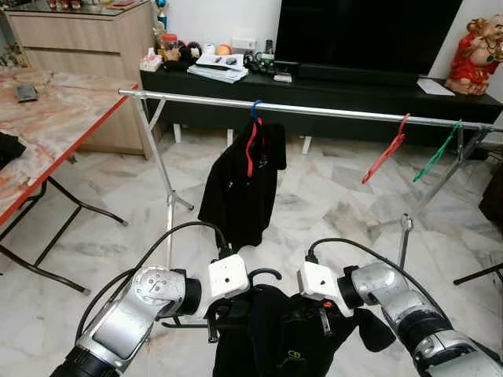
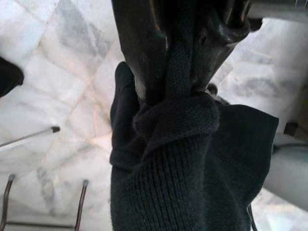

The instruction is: Hang hanger

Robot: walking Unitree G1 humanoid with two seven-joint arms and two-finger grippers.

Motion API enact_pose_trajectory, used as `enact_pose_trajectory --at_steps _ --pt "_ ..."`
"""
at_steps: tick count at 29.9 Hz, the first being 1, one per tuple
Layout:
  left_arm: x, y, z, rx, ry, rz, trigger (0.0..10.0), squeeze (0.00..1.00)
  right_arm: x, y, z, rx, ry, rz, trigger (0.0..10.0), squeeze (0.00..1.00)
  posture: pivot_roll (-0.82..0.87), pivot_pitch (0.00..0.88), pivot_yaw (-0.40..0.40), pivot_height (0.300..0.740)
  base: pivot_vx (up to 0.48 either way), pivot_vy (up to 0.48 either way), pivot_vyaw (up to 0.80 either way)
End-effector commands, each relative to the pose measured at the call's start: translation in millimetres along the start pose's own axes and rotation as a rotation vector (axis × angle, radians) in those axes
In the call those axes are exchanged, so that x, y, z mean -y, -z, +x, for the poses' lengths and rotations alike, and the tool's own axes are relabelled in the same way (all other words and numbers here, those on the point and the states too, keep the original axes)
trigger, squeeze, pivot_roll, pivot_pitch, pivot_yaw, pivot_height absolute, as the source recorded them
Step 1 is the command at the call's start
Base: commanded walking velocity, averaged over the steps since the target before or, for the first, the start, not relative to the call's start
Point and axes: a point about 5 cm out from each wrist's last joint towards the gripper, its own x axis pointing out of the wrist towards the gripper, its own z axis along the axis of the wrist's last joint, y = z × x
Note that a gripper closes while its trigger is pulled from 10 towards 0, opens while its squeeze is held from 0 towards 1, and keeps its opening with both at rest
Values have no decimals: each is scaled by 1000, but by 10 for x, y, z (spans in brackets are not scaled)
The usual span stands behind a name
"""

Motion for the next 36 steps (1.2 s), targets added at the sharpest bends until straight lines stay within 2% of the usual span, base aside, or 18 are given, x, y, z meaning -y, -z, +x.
enact_pose_trajectory --at_steps 1,7,10,12,18,20,22,23,24,25,26,29,36 --pt "18 -38 -16 19 15 15 10000 1000 -9 30 -11 -20 -2 3 0 0 125 17 -86 740 0 0 0" --pt "41 42 -103 -36 52 14 10000 1000 -25 98 -11 -78 14 -2 0 0 122 13 -86 740 0 0 0" --pt "19 199 -226 -131 26 19 10000 1000 -33 176 -31 -122 47 15 0 0 124 9 -85 740 0 0 0" --pt "-3 303 -302 -169 -30 4 10000 1000 -40 242 -40 -165 79 25 0 0 123 7 -85 740 0 0 0" --pt "-55 400 -374 -163 -148 -56 10000 1000 -9 293 -52 -189 173 53 0 0 120 0 -85 740 0 0 0" --pt "-102 449 -405 -167 -224 -61 10000 1000 13 289 -60 -185 209 56 0 0 121 0 -85 740 0 0 0" --pt "-127 517 -416 -156 -290 -107 10000 1000 86 265 -82 -175 307 74 0 0 124 0 -85 740 0 0 0" --pt "-179 589 -404 -150 -385 -128 10000 506 160 229 -111 -162 395 87 0 0 122 0 -83 740 0 0 0" --pt "-179 589 -404 -150 -385 -128 10000 506 160 229 -111 -162 395 87 0 0 122 0 -83 740 0 0 0" --pt "-223 641 -390 -143 -468 -133 10000 231 212 198 -133 -147 455 100 0 0 120 0 -82 740 0 0 0" --pt "-246 681 -381 -136 -514 -178 10000 0 238 171 -141 -128 480 108 0 0 120 0 -82 740 0 0 0" --pt "-269 787 -326 -122 -617 -253 10000 0 330 47 -153 -58 543 125 0 0 120 0 -82 740 0 0 0" --pt "-225 932 -211 -144 -655 -301 10000 0 433 -140 -164 19 579 114 0 0 115 0 -85 740 0 0 0"
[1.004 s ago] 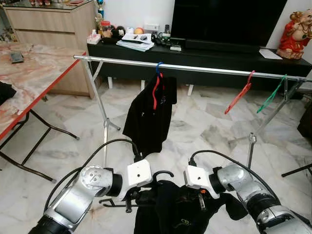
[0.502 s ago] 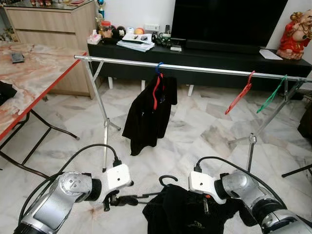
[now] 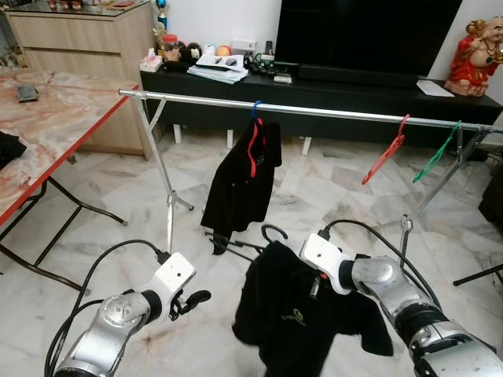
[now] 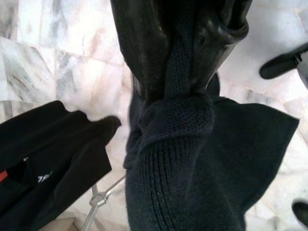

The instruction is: Hang hanger

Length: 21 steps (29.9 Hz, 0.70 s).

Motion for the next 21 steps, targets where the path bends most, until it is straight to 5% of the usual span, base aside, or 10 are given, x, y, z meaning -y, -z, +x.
enact_pose_trajectory --at_steps 1,9,21 --pt "-10 -1 33 4 -17 11 10000 0 129 -196 -29 73 48 -6 0 0 116 0 -89 740 0 0 0" --pt "-23 67 251 -24 -157 -20 10000 0 196 -673 10 247 -3 -27 0 0 111 11 -93 740 0 0 0" --pt "-123 253 255 -63 -301 -140 10000 0 217 -968 24 310 -14 -85 0 0 101 19 -93 740 0 0 0"
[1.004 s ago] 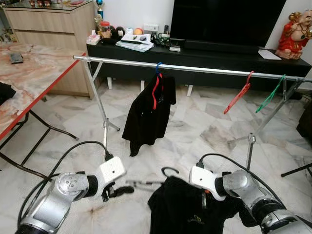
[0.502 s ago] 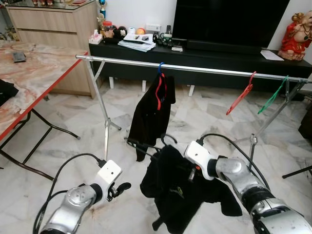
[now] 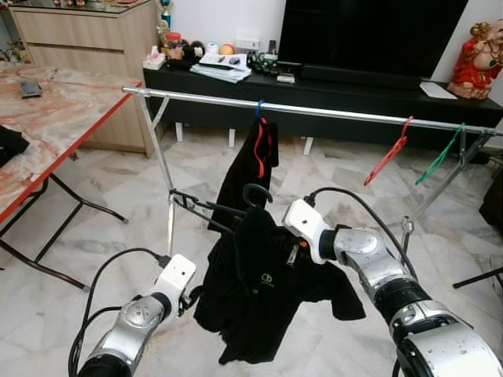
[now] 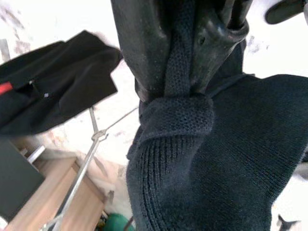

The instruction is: Hang hanger

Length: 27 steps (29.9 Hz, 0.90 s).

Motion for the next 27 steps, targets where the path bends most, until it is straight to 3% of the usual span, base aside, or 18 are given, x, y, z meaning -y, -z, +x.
enact_pose_trajectory --at_steps 1,6,11,16,27 --pt "-5 25 11 -7 -26 -28 10000 0 108 -281 6 75 26 -54 0 0 101 19 -94 740 0 0 0" --pt "11 29 20 -8 -1 -31 10000 0 115 -331 36 78 42 -55 0 0 102 19 -95 740 0 0 0" --pt "98 -54 3 79 139 21 10000 0 101 -417 110 83 57 -56 0 0 106 21 -101 740 0 0 0" --pt "172 -80 6 99 212 73 10000 0 72 -471 146 102 42 -59 0 0 106 21 -103 740 0 0 0" --pt "107 -98 35 108 133 74 10000 0 28 -632 185 150 -5 -86 0 0 105 20 -106 740 0 0 0"
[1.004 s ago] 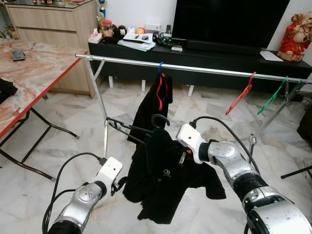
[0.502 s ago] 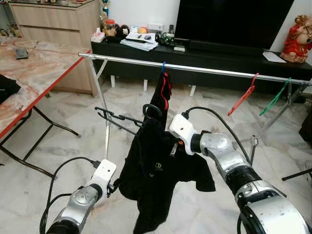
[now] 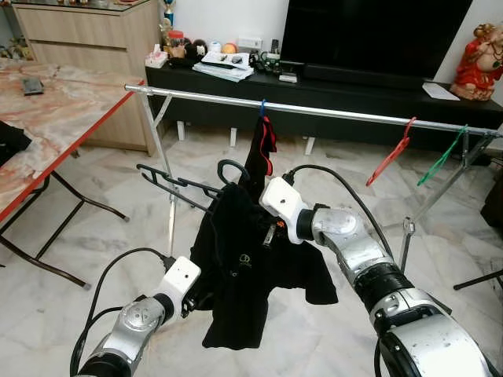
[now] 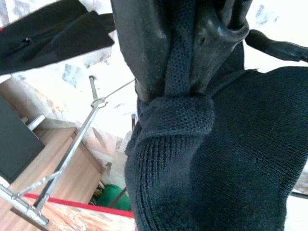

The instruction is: Hang hanger

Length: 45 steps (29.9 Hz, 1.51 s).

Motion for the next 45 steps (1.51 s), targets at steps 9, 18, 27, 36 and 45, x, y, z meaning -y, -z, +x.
enact_pose_trajectory --at_steps 9,18,27,36,45 --pt "-186 -18 5 -18 -222 37 10000 0 25 -214 -7 65 -19 -58 0 0 99 16 -107 740 0 0 0" --pt "-282 -114 7 30 -330 34 10000 0 -2 -181 -19 53 -38 -65 0 0 99 16 -109 740 0 0 0" --pt "-199 -108 35 43 -278 11 10000 0 -21 -209 -24 71 -55 -60 0 0 99 17 -109 740 0 0 0" --pt "-84 -74 61 34 -167 -30 5373 0 -24 -267 -21 96 -65 -61 0 0 100 16 -110 740 0 0 0" --pt "-71 -59 61 29 -154 -42 0 0 -28 -261 -29 93 -68 -60 0 0 102 16 -113 740 0 0 0"
